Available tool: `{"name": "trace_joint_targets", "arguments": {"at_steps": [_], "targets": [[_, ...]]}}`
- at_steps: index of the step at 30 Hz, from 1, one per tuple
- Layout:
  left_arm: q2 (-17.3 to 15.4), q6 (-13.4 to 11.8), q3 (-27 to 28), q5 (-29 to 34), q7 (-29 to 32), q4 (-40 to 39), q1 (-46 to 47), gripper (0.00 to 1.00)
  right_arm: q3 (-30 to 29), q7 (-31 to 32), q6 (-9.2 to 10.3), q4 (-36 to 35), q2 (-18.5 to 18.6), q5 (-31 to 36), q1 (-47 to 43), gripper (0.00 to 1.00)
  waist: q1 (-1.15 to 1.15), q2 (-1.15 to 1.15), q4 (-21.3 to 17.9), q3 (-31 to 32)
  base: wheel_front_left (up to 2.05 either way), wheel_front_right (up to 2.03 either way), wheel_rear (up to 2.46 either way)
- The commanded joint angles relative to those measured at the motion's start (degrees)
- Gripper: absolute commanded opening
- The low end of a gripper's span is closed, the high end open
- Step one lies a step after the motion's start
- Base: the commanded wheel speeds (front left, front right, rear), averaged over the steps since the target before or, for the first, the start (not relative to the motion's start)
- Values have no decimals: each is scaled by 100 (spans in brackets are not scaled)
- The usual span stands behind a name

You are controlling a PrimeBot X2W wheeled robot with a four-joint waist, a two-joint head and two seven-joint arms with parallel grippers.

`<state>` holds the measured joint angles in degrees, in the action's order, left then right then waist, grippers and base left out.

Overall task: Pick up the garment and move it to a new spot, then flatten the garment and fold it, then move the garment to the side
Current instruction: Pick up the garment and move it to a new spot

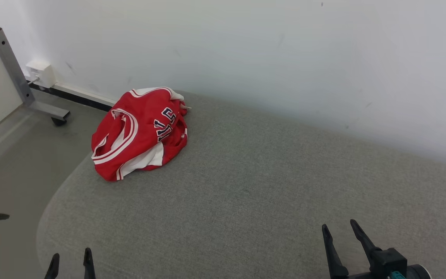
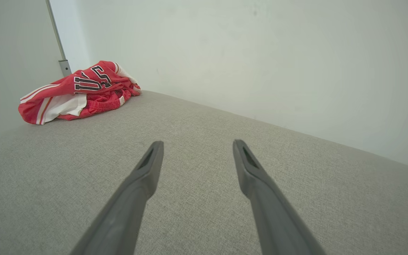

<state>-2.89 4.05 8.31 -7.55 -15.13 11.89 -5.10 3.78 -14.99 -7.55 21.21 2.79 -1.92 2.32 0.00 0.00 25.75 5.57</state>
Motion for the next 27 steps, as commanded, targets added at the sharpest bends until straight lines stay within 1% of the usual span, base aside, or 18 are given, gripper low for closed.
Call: {"name": "trace_joint_targets", "arguments": {"at_steps": [1,11,14,16,19,23,24,26,27], "targets": [[-15,-4,22,-49,-4,-32,-23,100,-1,-26,12,-4,18,30,12,100,0,0,88,-74,0,0,0],[-8,-8,135,-69,-4,-65,74,100,-8,-28,12,4,17,5,41,100,0,0,135,-134,0,0,0],[-9,5,74,-38,-3,81,252,100,-43,-28,12,-22,17,5,15,100,0,0,155,-166,0,0,0],[-89,63,-6,-42,99,293,533,100,-84,-28,12,-60,17,20,-14,100,0,0,181,-207,0,0,0],[-208,121,-58,-191,555,657,1128,100,-92,-27,12,-125,15,75,-44,100,0,0,163,-340,0,0,0],[-419,186,90,-617,1365,1177,2133,100,22,-21,12,-252,18,199,196,100,0,0,-106,-831,0,0,0],[-561,223,171,-864,1709,1418,2662,100,95,-13,12,-307,18,284,325,100,0,0,-282,-1105,0,0,0],[-534,247,389,-1343,2063,1675,3163,100,184,8,12,-381,20,356,492,100,0,0,-467,-1400,0,0,0],[-581,265,439,-1483,2245,1785,3371,100,221,20,12,-422,20,386,572,100,0,0,-556,-1532,0,0,0]]}}
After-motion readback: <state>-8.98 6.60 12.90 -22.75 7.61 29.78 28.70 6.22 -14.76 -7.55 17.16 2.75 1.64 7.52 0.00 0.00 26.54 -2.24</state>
